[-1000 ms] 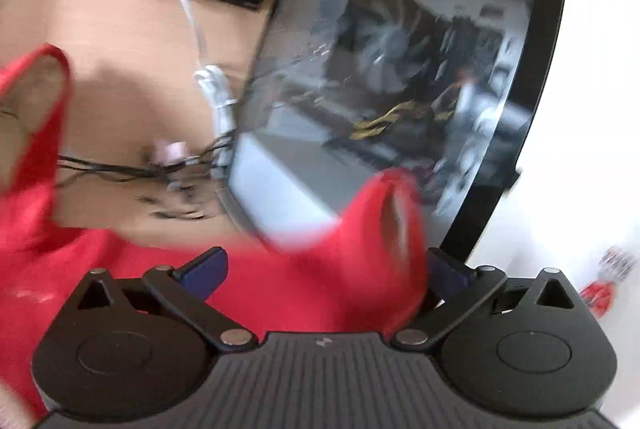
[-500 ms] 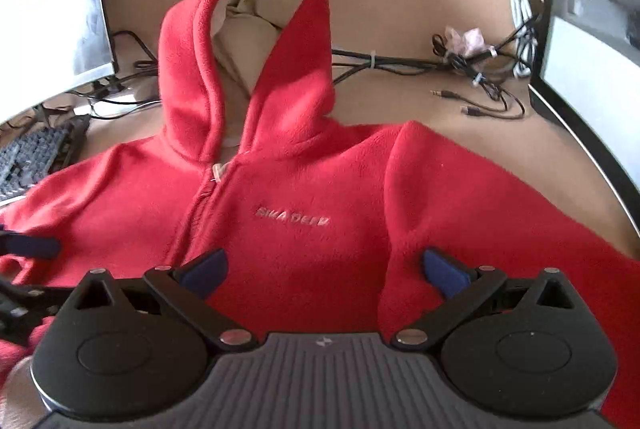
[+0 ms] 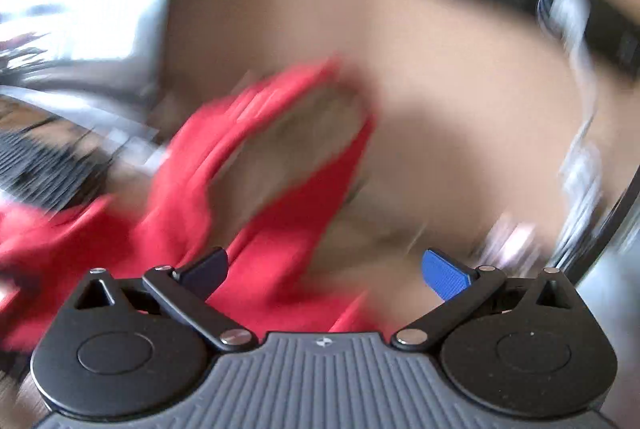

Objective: Fold clothes

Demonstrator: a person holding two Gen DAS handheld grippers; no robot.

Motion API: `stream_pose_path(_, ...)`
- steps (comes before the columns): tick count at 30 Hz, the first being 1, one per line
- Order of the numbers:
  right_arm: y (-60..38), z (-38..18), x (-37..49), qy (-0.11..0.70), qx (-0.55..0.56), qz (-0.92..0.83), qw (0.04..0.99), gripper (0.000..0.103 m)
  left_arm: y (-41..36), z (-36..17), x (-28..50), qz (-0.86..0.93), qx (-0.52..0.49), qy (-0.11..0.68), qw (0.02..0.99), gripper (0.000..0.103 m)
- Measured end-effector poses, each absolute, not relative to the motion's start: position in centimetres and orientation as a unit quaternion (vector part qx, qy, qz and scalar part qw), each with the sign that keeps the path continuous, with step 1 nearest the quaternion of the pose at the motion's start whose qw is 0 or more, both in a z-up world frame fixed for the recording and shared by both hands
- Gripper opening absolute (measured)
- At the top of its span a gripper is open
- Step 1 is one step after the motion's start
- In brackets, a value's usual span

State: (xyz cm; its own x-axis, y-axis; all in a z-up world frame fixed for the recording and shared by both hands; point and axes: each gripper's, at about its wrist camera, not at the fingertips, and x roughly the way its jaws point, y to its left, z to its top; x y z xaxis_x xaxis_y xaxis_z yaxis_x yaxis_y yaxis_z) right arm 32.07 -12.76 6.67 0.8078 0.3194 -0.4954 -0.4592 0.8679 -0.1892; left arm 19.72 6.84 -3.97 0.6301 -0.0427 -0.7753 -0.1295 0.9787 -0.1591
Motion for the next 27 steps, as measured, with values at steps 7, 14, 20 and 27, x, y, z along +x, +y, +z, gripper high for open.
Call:
stream_pose_path(7,-7.6,7.1,40.1,0.161,-0.171,0.101,0.967,0.103,5.1,-2.4,18.3,0.012,-0.122,0.425,0.897,0.103)
stream_pose_path(14,-5.3,4.4,43.5,0.159,-0.215,0.07,0.961,0.103,4.1,-3.1,17.5,0.004,-0.143,0.436,0.888,0.103)
stream_pose_path(20,-7.7,6.5,41.6,0.057,-0.189,-0.006,0.98,0.103,3.7,-4.2,18.4,0.007,-0.136,0.456,0.879,0.103)
stream_pose_path(27,-10.0,12.8,35.7,-0.11,-0.126,0.019,0.986,0.103,3.3,-4.4,18.7,0.012,-0.117,0.457,0.882,0.103)
